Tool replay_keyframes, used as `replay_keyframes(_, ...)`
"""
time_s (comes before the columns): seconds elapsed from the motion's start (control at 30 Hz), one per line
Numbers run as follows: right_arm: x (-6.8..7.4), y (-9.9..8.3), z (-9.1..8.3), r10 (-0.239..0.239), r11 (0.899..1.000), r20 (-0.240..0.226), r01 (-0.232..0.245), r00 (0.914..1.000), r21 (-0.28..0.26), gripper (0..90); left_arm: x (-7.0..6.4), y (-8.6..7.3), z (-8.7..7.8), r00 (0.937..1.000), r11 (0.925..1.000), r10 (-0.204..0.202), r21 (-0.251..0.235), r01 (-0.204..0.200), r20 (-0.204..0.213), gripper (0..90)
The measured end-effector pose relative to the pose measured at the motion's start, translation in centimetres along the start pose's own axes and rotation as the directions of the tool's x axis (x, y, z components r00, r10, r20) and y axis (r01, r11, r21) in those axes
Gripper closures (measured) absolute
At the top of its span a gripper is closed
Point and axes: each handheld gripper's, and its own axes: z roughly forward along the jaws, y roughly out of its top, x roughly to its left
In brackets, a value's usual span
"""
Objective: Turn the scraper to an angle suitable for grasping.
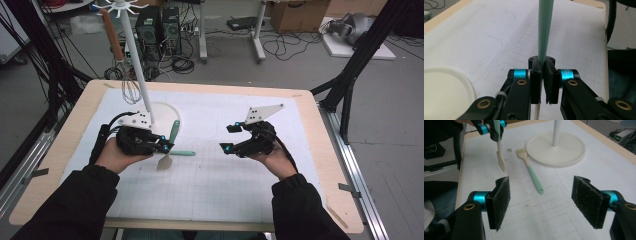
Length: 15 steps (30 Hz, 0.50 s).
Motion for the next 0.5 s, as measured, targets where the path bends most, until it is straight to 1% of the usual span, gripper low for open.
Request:
replay_keyframes(0.07,-0.1,-0.4,-0.2,0.003,1.000,0.006,-0.003,1.0000,-0.003,30.0,0.0,0.0,-0.1,1.0000,0.9999,-0.007,-0.010,0.007,0.001,84.3)
replay_keyframes(0.1,-0.1,-0.7,-0.3,0.010,1.000,0.011,-0.010,0.9999,-0.003,29.6,0.1,0.0,-0.2,1.0000,1.0000,-0.002,-0.004,0.002,-0.003,84.3)
replay_keyframes(0.17,-0.2,-1.1,-0.5,0.023,1.000,0.016,-0.023,0.9996,-0.002,28.9,0.1,0.0,-0.3,0.9999,0.9998,-0.012,-0.014,0.012,-0.005,84.3)
replay_keyframes(0.27,-0.2,-1.7,-0.9,0.021,1.000,0.042,-0.021,0.9989,-0.012,28.6,0.2,0.0,-0.5,0.9997,0.9996,-0.020,-0.022,0.020,-0.011,84.3)
replay_keyframes(0.37,-0.3,-2.4,-1.2,0.029,0.999,0.051,-0.028,0.9983,-0.015,27.7,0.3,0.0,-0.8,0.9997,0.9996,-0.020,-0.022,0.020,-0.016,84.3)
replay_keyframes(0.4,-0.3,-2.5,-1.3,0.032,0.999,0.053,-0.031,0.9981,-0.018,27.4,0.3,0.0,-0.8,0.9995,0.9992,-0.026,-0.029,0.026,-0.016,84.3)
replay_keyframes(0.5,-0.4,-3.1,-1.6,0.042,0.999,0.063,-0.040,0.9972,-0.022,26.4,0.3,0.1,-1.0,0.9995,0.9993,-0.023,-0.029,0.023,-0.020,84.3)
